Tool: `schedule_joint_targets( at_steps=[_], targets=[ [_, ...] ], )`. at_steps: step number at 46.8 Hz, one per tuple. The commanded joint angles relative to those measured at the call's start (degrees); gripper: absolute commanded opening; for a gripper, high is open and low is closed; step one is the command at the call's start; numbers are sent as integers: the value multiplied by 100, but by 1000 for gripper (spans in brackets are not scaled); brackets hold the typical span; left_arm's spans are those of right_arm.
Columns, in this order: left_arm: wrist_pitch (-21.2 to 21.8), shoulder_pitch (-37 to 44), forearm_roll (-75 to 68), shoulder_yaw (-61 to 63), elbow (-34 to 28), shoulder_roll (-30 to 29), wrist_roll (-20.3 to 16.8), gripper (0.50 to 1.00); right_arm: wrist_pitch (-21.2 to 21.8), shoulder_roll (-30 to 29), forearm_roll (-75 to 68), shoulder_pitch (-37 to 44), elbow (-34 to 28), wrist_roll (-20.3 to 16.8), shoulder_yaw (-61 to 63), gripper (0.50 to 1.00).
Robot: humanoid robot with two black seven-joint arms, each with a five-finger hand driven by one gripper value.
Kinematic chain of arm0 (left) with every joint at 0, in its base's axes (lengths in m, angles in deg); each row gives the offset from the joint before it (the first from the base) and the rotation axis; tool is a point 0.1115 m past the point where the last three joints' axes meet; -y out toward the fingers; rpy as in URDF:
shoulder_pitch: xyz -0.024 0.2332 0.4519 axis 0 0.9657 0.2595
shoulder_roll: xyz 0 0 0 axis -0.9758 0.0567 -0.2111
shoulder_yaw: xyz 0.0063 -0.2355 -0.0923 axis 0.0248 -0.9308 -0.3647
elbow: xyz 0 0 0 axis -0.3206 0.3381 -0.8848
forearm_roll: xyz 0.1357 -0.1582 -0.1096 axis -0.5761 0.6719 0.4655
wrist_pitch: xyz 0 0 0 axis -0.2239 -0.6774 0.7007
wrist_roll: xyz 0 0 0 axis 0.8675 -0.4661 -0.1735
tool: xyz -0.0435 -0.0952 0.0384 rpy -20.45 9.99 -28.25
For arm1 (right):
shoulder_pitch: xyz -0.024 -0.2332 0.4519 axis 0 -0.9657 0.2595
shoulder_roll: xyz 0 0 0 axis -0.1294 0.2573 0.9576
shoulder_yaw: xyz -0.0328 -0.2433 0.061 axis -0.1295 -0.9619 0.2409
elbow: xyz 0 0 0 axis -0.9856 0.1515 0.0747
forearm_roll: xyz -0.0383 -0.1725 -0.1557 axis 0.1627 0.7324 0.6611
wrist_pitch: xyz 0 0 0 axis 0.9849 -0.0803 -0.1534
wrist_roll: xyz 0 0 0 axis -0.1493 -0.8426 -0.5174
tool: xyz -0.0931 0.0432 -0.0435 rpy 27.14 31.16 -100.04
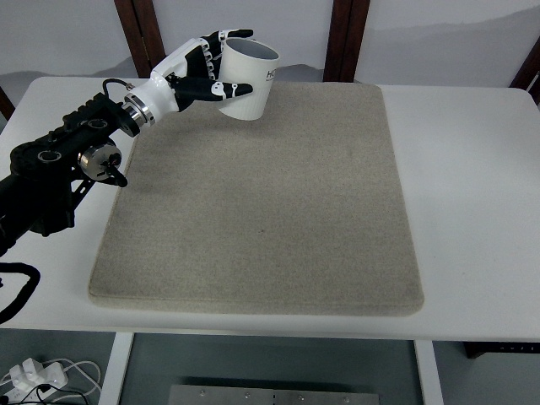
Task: Flip white cup upright
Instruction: 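Lift the gripped cup off the mat with the left hand, then rotate the left hand to turn the cup opening upward, lowering it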
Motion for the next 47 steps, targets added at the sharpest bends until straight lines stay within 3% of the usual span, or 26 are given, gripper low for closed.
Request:
schedule_joint_targets(
  at_steps=[1,11,22,47],
  targets=[
    [2,100,57,2,-64,44,-196,668,0,0,0,0,0,0,0,952],
    [2,232,30,28,-204,255,-585,668,0,0,0,0,0,0,0,952],
    [19,232,-207,133,-573,571,-585,673,0,0,0,0,0,0,0,952],
    [406,240,-611,555,-811,580,-585,677,0,0,0,-9,0,0,0,952]
  ],
)
